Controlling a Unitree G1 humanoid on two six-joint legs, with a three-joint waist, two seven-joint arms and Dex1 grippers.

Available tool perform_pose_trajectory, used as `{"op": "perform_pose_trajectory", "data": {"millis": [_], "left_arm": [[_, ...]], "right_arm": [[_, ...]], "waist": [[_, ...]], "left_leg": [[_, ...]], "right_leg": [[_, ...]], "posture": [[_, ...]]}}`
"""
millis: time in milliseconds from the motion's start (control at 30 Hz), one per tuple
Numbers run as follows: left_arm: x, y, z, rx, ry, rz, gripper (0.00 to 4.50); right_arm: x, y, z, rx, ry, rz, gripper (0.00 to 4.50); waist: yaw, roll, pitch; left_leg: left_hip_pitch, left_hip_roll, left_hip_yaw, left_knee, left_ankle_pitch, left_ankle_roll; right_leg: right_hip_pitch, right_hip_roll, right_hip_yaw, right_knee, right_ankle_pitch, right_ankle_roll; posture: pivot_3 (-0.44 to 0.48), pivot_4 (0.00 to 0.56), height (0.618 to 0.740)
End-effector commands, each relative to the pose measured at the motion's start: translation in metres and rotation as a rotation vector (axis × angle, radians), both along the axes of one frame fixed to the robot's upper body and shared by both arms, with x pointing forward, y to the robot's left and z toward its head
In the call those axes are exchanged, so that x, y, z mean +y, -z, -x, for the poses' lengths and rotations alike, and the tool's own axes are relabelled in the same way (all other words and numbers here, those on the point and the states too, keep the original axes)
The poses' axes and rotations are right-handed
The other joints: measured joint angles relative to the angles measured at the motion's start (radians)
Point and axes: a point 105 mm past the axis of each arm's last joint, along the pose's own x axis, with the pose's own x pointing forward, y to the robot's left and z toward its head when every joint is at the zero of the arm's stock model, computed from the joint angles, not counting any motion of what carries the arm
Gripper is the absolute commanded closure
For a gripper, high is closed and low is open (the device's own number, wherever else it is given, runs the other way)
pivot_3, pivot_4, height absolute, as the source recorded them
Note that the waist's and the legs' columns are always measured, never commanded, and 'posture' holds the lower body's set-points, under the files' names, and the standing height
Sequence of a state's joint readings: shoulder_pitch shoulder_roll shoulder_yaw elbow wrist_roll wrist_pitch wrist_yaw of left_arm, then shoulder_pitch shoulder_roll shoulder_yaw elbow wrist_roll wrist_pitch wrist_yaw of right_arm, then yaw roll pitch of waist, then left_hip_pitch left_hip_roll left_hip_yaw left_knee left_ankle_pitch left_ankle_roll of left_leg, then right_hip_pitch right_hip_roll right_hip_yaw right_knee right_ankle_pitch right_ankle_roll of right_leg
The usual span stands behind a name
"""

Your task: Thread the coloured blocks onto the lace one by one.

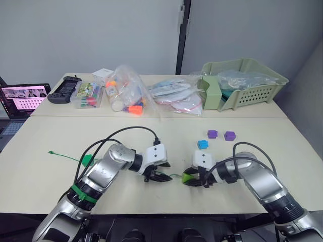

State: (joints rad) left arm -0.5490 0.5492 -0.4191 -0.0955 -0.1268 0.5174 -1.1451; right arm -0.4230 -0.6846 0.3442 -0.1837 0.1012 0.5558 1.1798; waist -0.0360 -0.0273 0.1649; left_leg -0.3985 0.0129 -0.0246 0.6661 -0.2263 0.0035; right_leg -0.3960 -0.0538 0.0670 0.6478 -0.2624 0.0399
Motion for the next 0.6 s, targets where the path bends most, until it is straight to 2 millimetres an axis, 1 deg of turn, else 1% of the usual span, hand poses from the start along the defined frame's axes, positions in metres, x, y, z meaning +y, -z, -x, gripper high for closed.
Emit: {"op": "perform_pose_trajectory", "data": {"millis": [33, 133, 233, 267, 300, 433, 500, 567, 600], "left_arm": [[-0.002, -0.007, -0.004, -0.037, 0.01, 0.04, 1.83], [-0.005, -0.003, -0.007, -0.035, 0.001, 0.057, 1.83], [-0.009, 0.002, -0.006, -0.029, 0.016, 0.06, 1.83], [-0.011, 0.003, -0.003, -0.015, 0.028, 0.066, 2.26], [-0.013, 0.003, -0.001, -0.002, 0.039, 0.073, 2.44], [-0.015, 0.002, 0.003, 0.007, 0.058, 0.091, 3.79], [-0.018, -0.002, 0.004, 0.003, 0.069, 0.102, 4.35], [-0.019, -0.004, 0.006, 0.001, 0.08, 0.106, 4.5], [-0.02, -0.004, 0.006, 0.001, 0.086, 0.106, 4.5]], "right_arm": [[0.005, 0.01, 0.011, 0.053, -0.032, 0.004, 3.22], [0.005, 0.009, 0.011, 0.053, -0.031, 0.005, 3.22], [0.005, 0.008, 0.011, 0.052, -0.031, 0.005, 3.22], [0.005, 0.008, 0.012, 0.052, -0.029, 0.005, 3.22], [0.004, 0.008, 0.012, 0.052, -0.027, 0.006, 3.22], [0.003, 0.008, 0.013, 0.053, -0.023, 0.009, 3.22], [0.002, 0.009, 0.014, 0.055, -0.02, 0.011, 3.22], [0.002, 0.009, 0.015, 0.057, -0.018, 0.012, 3.22], [0.002, 0.01, 0.015, 0.058, -0.017, 0.013, 3.22]], "waist": [[0.003, 0.0, 0.0], [0.007, 0.0, 0.0], [0.008, 0.0, 0.0], [0.008, 0.0, 0.0], [0.008, 0.0, 0.0], [0.012, 0.0, 0.0], [0.015, 0.0, 0.0], [0.017, 0.0, 0.0], [0.018, 0.0, 0.0]], "left_leg": [[0.0, 0.0, 0.0, 0.0, 0.0, 0.0], [0.0, 0.0, 0.001, 0.0, 0.0, 0.0], [0.0, 0.0, 0.001, 0.0, 0.0, 0.0], [-0.001, 0.0, 0.001, 0.0, 0.0, 0.0], [-0.001, 0.0, 0.001, 0.0, 0.0, 0.0], [-0.001, 0.0, 0.001, 0.0, 0.0, 0.0], [-0.001, 0.0, 0.001, 0.0, 0.0, 0.0], [-0.001, 0.0, 0.001, 0.0, 0.0, 0.0], [-0.001, 0.0, 0.001, 0.0, 0.0, 0.0]], "right_leg": [[0.0, 0.0, 0.0, 0.0, 0.0, 0.0], [0.0, 0.0, 0.0, 0.0, 0.0, 0.0], [0.0, 0.0, 0.0, 0.0, 0.0, 0.0], [-0.001, 0.0, 0.0, 0.0, 0.0, 0.0], [-0.001, 0.0, 0.0, 0.0, 0.0, 0.0], [-0.001, 0.0, 0.0, 0.0, 0.0, 0.0], [-0.001, 0.0, 0.0, 0.0, 0.0, 0.0], [0.0, 0.0, 0.0, 0.0, 0.0, 0.0], [-0.001, 0.0, 0.0, 0.0, 0.0, 0.0]], "posture": [[0.0, 0.15, 0.74], [0.0, 0.15, 0.74], [0.0, 0.15, 0.74], [0.0, 0.15, 0.74], [0.0, 0.15, 0.74], [0.0, 0.15, 0.74], [0.0, 0.15, 0.74], [0.0, 0.15, 0.74], [0.0, 0.15, 0.74]]}}
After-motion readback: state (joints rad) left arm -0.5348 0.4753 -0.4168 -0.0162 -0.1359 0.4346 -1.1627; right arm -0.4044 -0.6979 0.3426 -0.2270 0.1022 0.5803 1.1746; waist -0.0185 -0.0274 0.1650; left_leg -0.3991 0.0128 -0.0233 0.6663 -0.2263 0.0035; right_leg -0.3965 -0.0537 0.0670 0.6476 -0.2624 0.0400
